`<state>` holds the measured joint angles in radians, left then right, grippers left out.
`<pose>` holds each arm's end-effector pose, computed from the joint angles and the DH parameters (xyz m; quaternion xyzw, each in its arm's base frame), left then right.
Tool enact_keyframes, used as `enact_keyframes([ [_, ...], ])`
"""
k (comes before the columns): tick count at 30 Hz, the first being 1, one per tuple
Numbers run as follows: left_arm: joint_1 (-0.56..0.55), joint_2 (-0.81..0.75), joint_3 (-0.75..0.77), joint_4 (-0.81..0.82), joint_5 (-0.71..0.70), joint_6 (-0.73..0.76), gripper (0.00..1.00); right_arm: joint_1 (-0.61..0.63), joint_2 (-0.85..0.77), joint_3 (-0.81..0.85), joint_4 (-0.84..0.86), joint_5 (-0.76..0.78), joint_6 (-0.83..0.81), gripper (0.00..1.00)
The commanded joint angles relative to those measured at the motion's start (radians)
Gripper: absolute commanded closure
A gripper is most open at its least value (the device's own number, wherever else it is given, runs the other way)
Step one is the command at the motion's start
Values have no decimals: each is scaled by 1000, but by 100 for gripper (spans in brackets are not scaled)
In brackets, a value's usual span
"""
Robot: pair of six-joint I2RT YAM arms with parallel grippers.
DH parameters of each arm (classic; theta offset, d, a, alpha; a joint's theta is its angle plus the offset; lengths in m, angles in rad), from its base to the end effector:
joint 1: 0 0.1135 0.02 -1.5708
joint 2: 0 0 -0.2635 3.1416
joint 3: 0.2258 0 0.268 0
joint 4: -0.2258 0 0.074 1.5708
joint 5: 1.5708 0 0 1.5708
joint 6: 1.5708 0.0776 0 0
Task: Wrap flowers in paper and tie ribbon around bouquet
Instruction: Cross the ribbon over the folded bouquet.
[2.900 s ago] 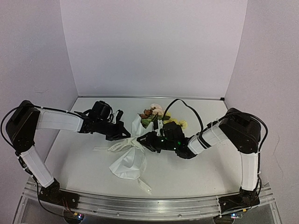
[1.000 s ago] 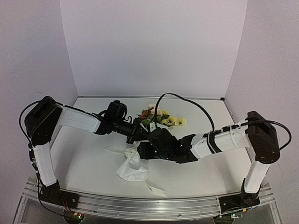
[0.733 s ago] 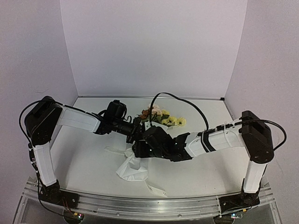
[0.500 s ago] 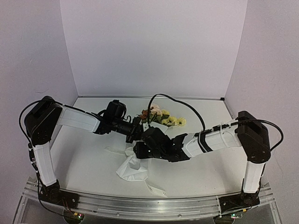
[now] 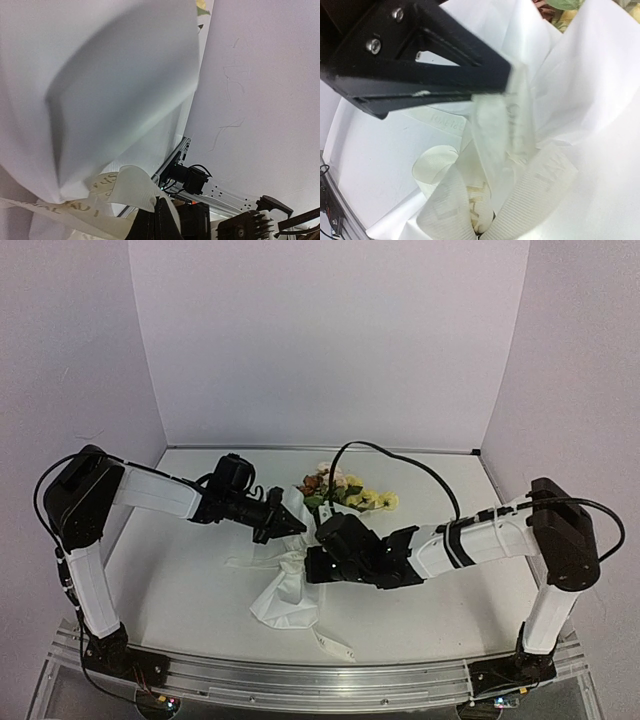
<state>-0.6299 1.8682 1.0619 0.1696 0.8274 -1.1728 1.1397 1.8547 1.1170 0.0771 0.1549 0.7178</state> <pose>0.3082 -0.2954 0.1432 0.0448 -0.8362 0.5460 0.0256 0.1974 0.4006 0.1427 -0.1543 0.8828 0.3093 0.3181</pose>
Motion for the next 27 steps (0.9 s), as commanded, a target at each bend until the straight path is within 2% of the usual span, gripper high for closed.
enact_keyframes([
  [1,21,-65,-14,-54,-36,96,100,0,-88,-27,-57,46,11,98],
  [9,43,-101,-23,-145,-88,187,100,-1,-96,-16,-124,0,-4,97],
  [19,42,-88,-22,-165,-85,251,100,-15,-124,-5,-187,-35,-8,85],
  [27,33,-68,-15,-200,-103,273,100,-21,-106,46,-266,-16,-14,98],
])
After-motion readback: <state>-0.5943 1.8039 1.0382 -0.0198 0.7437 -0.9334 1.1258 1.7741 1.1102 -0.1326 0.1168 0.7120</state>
